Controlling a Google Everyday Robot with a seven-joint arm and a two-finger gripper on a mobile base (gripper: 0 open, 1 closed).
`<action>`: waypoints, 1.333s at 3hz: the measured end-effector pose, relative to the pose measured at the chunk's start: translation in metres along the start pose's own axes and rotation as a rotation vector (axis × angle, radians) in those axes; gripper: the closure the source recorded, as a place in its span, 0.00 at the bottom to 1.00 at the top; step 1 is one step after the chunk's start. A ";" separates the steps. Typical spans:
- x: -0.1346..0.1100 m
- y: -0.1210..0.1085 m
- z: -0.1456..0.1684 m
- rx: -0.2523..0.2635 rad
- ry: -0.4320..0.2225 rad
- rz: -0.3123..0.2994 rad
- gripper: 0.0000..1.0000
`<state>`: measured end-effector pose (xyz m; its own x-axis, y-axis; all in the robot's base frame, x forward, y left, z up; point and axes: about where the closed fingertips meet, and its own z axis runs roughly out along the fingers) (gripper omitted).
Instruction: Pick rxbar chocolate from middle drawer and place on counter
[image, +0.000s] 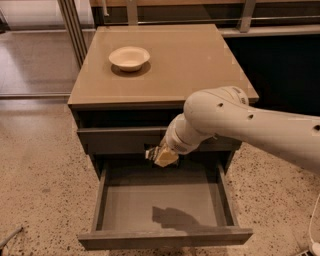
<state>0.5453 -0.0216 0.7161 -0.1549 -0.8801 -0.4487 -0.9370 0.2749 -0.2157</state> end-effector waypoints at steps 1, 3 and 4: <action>-0.055 -0.010 -0.069 0.109 -0.043 0.023 1.00; -0.060 -0.012 -0.081 0.140 -0.047 0.033 1.00; -0.061 -0.034 -0.094 0.184 -0.040 0.042 1.00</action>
Offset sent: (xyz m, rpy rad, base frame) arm -0.0029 0.0155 0.0705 0.0252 -0.0796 -0.0502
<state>0.5573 -0.0140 0.8326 -0.1761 -0.8513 -0.4943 -0.8562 0.3802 -0.3499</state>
